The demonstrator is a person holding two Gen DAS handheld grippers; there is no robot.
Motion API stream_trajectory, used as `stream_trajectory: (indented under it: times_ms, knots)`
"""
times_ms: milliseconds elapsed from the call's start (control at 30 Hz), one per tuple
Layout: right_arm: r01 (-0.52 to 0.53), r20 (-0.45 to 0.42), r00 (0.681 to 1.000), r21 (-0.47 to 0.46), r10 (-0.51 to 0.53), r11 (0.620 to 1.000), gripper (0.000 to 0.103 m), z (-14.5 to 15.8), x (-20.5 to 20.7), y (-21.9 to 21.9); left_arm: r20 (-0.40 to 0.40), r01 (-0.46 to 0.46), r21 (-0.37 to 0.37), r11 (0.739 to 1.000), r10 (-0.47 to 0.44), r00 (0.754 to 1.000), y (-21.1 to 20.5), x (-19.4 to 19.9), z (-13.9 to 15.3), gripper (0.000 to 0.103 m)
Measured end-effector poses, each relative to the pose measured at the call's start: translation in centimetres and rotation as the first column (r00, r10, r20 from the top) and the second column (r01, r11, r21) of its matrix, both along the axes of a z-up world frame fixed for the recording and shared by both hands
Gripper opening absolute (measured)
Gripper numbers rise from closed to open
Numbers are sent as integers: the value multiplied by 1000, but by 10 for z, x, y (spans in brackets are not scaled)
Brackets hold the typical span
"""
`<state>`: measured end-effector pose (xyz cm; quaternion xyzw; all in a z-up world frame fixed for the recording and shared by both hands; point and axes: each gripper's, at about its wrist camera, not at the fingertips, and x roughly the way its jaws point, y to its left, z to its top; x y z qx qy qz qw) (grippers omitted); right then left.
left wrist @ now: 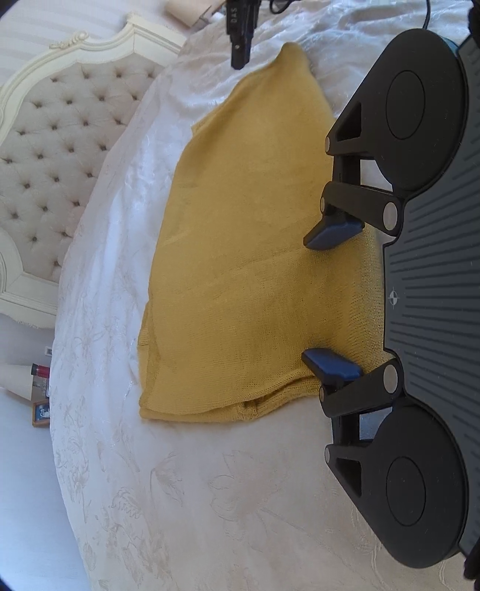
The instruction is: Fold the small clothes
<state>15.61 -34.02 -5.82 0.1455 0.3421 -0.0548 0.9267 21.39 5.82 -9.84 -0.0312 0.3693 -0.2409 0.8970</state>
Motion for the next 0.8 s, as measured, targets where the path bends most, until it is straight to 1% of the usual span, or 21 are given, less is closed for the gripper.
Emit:
stream_trajectory:
  times_ms: [67, 100, 133, 200, 333, 400, 500, 567, 633, 667, 733, 800]
  knots:
    - [13, 19, 1000, 5, -13, 1000, 40, 6, 15, 0, 4, 34, 6, 999, -34, 999, -3, 3, 1, 66]
    - [10, 25, 1000, 0, -10, 1000, 40, 9, 24, 2, 8, 52, -1, 999, -52, 999, -2, 3, 0, 69]
    - [-3, 32, 999, -14, 3, 1000, 40, 13, 36, 8, 10, 59, -12, 998, -59, 998, -2, 4, -1, 70]
    - [-29, 45, 999, -34, 30, 999, 40, 17, 55, 23, 5, 58, -44, 997, -58, 998, 2, 6, -3, 70]
    - [-127, 79, 988, -60, 131, 990, 40, 22, 98, 72, -11, 60, -96, 994, -62, 998, 9, 8, -4, 70]
    - [-164, 84, 982, -77, 171, 983, 40, 21, 117, 96, -27, 51, -131, 990, -55, 998, 13, 10, -4, 70]
    - [-199, 69, 976, -107, 207, 974, 40, 10, 139, 126, -52, 37, -175, 984, -47, 998, 18, 13, -4, 70]
    - [-216, 29, 975, -111, 221, 970, 40, -4, 144, 138, -68, 26, -202, 979, -40, 997, 21, 16, -4, 70]
    - [-239, -55, 971, -101, 234, 966, 39, -22, 141, 147, -81, 15, -220, 975, -34, 996, 23, 18, -5, 70]
    - [-249, -70, 968, -115, 242, 962, 39, -28, 136, 150, -84, 12, -226, 974, -32, 996, 23, 18, -5, 70]
    - [-264, -55, 964, -135, 259, 955, 39, -28, 123, 149, -88, 8, -232, 973, -29, 996, 24, 19, -5, 70]
    - [-265, -40, 964, -97, 262, 959, 39, -22, 115, 140, -87, 9, -231, 973, -30, 996, 24, 20, -5, 70]
